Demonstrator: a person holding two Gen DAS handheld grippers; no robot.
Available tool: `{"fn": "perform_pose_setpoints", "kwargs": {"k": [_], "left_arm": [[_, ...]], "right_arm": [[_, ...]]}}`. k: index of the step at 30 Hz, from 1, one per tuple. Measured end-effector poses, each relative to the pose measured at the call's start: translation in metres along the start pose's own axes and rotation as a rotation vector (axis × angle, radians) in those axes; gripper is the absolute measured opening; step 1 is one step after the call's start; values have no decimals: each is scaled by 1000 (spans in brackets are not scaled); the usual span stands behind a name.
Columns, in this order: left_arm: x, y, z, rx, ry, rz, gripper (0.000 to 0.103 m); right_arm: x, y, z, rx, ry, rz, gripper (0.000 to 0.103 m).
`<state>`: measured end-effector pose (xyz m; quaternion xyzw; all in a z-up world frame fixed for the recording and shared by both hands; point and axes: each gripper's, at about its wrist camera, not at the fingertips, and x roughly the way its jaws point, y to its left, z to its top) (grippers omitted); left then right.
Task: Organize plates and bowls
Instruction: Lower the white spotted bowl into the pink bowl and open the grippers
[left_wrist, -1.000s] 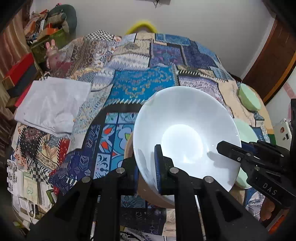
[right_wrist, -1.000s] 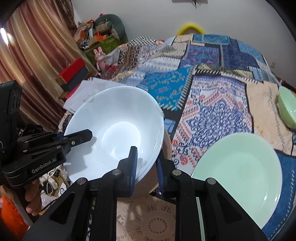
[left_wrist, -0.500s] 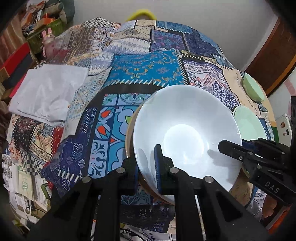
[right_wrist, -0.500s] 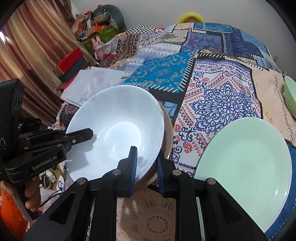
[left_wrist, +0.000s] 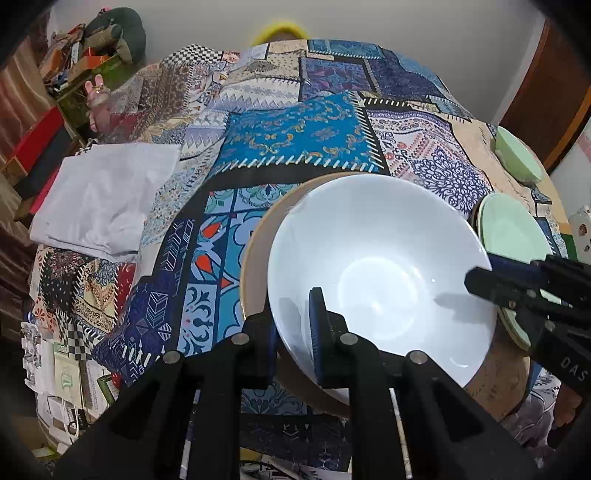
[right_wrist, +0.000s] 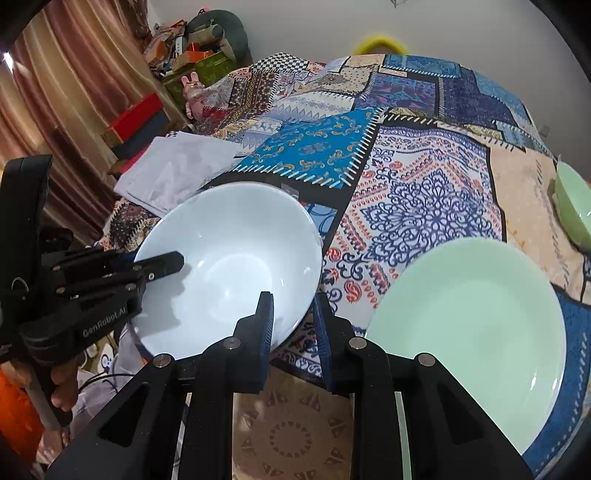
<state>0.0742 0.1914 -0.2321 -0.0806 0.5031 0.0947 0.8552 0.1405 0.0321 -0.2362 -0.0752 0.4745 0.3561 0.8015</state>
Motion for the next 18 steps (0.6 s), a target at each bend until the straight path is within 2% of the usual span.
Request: {"fn": "perform_pose_setpoints", "kwargs": {"k": [8, 13, 16, 18], "left_arm": [[-5, -13, 4, 59, -6, 61, 15], [-7, -11, 10, 29, 16, 59, 16], [-10, -7, 14, -21, 19, 54, 20], [-17, -8, 16, -28, -8, 75, 29]], "right_arm": [[-8, -3, -4, 8, -20, 13, 22], [-19, -11, -5, 21, -39, 13, 25], [-30, -21, -7, 37, -54, 14, 31], [-37, -27, -9, 47, -71, 5, 36]]}}
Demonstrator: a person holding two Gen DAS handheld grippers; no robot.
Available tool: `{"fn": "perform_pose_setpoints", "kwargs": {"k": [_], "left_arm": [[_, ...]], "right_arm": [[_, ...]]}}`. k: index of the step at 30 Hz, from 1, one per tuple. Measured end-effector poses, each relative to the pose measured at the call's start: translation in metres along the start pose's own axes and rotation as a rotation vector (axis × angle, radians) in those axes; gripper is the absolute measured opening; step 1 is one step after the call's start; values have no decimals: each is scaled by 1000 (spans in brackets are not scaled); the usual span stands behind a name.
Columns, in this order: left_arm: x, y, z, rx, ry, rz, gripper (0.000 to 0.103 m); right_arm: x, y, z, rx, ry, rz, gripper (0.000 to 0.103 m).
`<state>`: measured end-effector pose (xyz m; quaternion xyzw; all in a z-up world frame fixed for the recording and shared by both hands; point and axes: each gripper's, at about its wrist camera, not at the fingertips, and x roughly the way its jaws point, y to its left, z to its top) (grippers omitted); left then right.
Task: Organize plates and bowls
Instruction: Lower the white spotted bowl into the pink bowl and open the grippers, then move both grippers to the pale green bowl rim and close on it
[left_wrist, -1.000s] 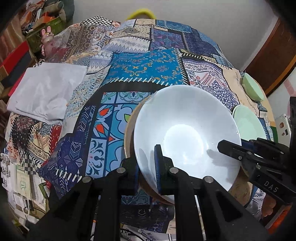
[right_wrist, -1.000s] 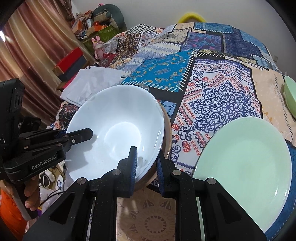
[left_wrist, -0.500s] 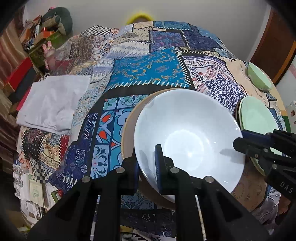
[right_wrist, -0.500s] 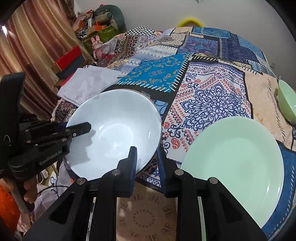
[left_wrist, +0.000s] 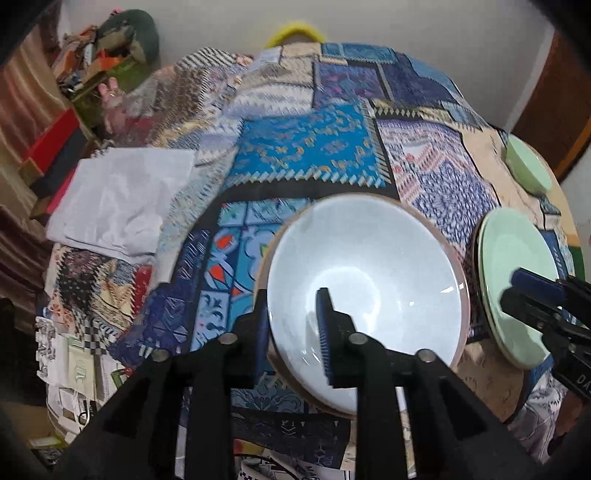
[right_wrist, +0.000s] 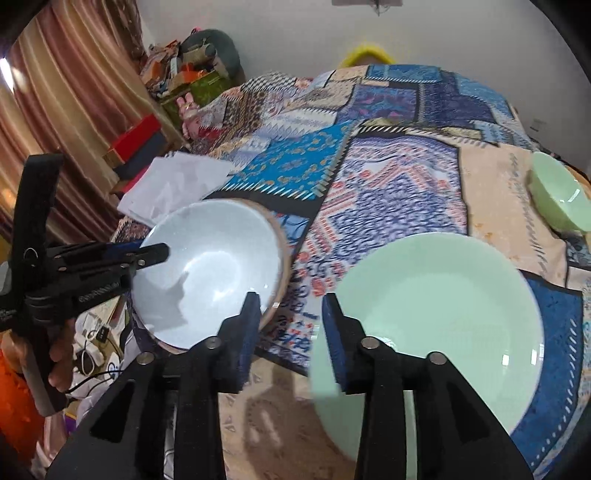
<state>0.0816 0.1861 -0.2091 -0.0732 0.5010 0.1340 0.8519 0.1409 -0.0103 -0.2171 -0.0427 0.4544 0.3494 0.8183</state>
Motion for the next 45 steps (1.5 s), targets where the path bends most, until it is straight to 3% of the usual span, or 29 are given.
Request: {"fn": "perform_pose_setpoints", "kwargs": {"k": [7, 15, 23, 31, 39, 45], "left_arm": [[-33, -20, 9, 49, -92, 16, 44], [-56, -64, 26, 71, -169, -39, 68], [-66, -122, 55, 131, -232, -96, 78], [-45, -172, 92, 171, -229, -154, 82], [6, -214, 128, 211, -170, -177, 82], [37, -234, 143, 245, -155, -170, 82]], "right_arm": [[-29, -31, -1, 41, -57, -36, 42], [-68, -80, 4, 75, -128, -140, 47], [-100, -145, 9, 150, -179, -252, 48], [-100, -210, 13, 244, -180, -341, 48], [-81, -264, 27, 333, -183, -375, 48], [-50, -303, 35, 444, -147, -333, 35]]}}
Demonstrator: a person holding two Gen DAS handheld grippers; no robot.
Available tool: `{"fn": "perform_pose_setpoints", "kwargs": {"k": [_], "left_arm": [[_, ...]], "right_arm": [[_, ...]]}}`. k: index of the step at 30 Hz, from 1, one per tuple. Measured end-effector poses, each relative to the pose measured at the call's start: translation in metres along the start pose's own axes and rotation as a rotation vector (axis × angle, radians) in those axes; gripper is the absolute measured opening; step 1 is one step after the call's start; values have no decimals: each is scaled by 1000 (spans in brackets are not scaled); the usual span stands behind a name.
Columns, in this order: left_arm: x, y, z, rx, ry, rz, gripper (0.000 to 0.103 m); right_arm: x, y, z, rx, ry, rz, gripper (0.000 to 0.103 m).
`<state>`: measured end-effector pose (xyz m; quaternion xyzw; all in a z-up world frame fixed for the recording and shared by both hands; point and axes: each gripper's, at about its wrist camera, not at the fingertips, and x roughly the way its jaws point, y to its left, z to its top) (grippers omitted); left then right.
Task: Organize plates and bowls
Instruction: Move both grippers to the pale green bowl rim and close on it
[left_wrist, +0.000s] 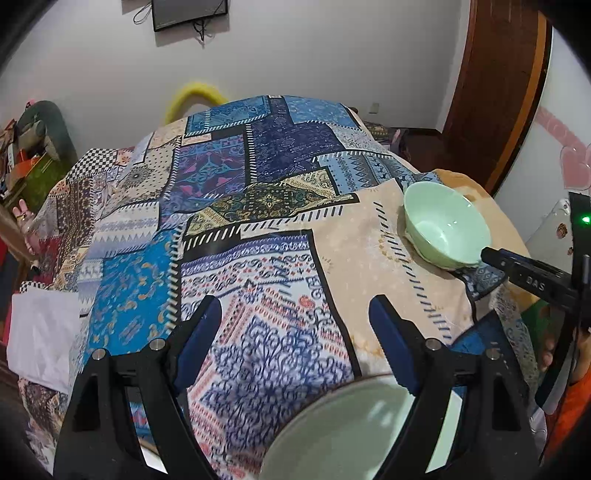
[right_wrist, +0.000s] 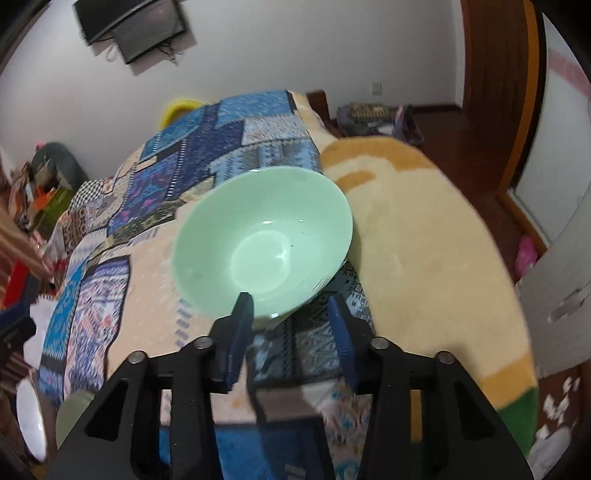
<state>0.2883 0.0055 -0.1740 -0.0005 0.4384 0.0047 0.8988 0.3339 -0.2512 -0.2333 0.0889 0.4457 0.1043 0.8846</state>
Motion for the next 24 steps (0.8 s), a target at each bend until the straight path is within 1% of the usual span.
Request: {"fn": "perform_pose_setpoints", "kwargs": {"k": [5, 8, 10, 13, 16, 20, 24], "left_arm": [[16, -3, 6, 13, 3, -5, 82], [23, -5, 7, 22, 8, -6, 82], [28, -7, 8, 25, 15, -8, 82], [33, -11, 9, 22, 20, -16, 82], [35, -15, 11, 10, 23, -33, 82], [38, -20, 14, -4, 25, -44, 82], [46, -23, 16, -11, 40, -37, 82]], "right_arm": [[18, -3, 8, 12, 14, -26, 32], [20, 1, 9, -21, 4, -53, 29], [22, 2, 10, -35, 4, -52, 26], [23, 4, 11, -49, 14, -8, 22], [23, 12, 11, -71, 35, 51, 21], [21, 36, 3, -173, 44, 74, 21], [19, 53, -4, -227, 66, 128, 21]]}}
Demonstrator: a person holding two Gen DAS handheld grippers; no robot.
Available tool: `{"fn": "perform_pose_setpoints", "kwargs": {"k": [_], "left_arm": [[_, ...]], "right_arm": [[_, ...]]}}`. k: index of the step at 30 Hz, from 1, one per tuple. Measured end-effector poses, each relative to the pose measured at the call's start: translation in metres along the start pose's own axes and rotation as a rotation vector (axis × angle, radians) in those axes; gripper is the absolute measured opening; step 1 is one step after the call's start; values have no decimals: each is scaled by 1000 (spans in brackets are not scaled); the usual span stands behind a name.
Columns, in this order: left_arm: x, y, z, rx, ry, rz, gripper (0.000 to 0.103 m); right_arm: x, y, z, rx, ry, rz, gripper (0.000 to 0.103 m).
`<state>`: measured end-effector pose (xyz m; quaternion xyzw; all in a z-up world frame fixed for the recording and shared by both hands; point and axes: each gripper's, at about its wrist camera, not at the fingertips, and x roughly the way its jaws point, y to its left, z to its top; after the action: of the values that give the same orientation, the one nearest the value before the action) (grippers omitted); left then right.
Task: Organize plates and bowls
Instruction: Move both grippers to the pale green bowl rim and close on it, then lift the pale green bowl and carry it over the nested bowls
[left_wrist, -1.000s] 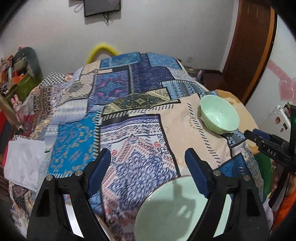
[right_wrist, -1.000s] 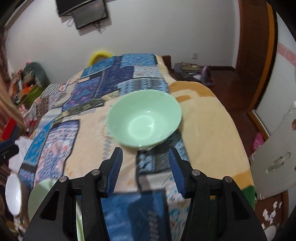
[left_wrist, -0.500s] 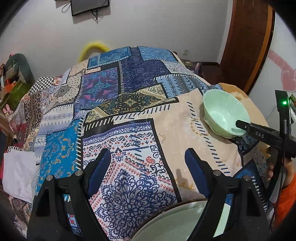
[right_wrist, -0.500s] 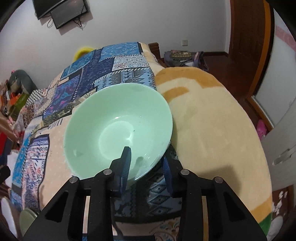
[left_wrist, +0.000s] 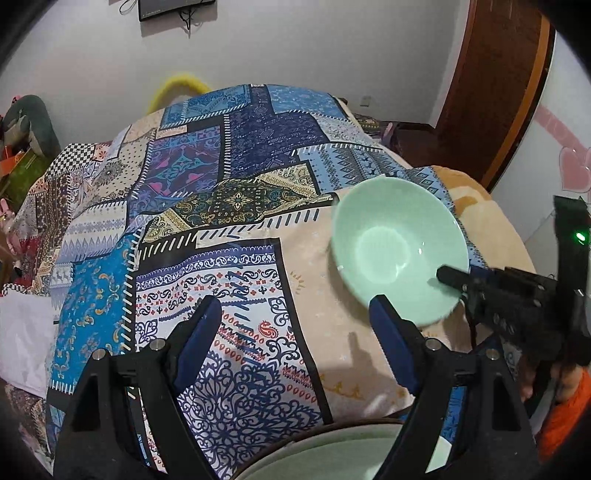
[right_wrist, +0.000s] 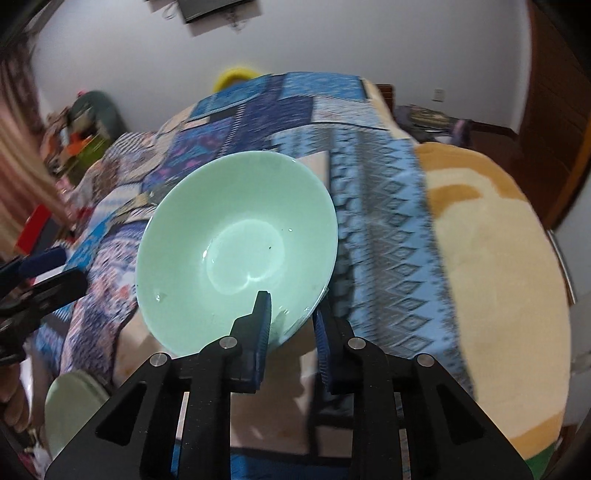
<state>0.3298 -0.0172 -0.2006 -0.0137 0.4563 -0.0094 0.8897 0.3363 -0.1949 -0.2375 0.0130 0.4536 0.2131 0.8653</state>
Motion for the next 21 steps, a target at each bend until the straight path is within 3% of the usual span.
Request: {"fn": "perform_pose_setpoints", "kwargs": {"k": [7, 11, 14, 19, 21], "left_arm": [[26, 6, 0, -43, 59, 16, 80], [42, 11, 0, -75, 109, 1, 65], [50, 10, 1, -83, 134, -29, 63], [62, 1, 5, -57, 151, -28, 50], [67, -2, 6, -53, 164, -37, 39]], "right_arm": [[-2, 19, -3, -37, 15, 66, 20], [5, 15, 2, -21, 39, 46, 24], [7, 12, 6, 0, 32, 38, 25], [19, 9, 12, 31, 45, 17, 25], [23, 9, 11, 36, 46, 13, 25]]}}
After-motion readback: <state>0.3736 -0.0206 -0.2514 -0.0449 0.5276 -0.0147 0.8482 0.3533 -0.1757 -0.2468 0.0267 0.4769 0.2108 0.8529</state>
